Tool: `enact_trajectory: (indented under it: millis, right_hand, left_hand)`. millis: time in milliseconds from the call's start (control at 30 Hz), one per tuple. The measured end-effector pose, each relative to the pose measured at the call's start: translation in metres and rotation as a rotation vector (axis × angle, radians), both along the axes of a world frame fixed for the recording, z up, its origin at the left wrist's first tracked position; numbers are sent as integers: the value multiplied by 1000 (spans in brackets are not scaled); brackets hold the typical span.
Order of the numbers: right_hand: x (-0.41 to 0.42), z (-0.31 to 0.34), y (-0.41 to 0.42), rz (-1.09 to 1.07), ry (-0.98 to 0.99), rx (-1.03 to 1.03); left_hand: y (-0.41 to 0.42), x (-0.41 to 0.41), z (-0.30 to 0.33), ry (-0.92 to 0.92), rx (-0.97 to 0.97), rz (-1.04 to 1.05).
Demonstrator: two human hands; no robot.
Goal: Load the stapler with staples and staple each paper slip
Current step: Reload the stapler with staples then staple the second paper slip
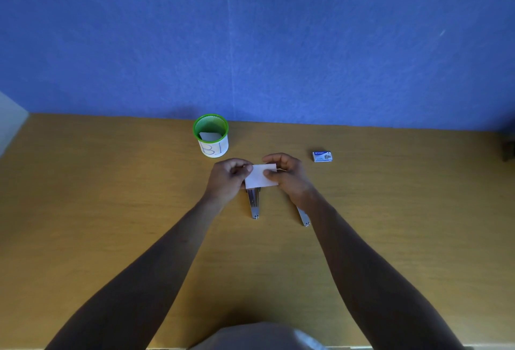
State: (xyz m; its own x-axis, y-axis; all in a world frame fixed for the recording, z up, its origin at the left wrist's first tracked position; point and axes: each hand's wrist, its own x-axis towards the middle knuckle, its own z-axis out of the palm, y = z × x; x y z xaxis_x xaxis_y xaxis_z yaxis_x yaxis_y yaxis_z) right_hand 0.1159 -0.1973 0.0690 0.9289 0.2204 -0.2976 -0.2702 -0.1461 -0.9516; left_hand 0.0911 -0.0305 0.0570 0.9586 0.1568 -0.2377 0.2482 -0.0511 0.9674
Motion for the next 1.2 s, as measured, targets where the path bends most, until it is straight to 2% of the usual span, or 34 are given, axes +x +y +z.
enact_trajectory:
  millis: [133,433,633,1033,1200]
  right_hand:
    - [0,-2,1,-66,51,64]
    - [0,-14,6,-148,-114,-84]
    - [-5,-17,12,-137,-162,-89]
    - [-11,-24,4,-106,-9,-40]
    - [-11,-27,7,-131,8,-43]
  left_hand:
    - [1,1,-3,-2,6,-3]
    - [-3,-2,-3,33,3,2]
    - [-6,-1,-5,-23,187,-41]
    - [6,-10,-15,25,126,-167]
    - [5,-16,-17,74,16,-95]
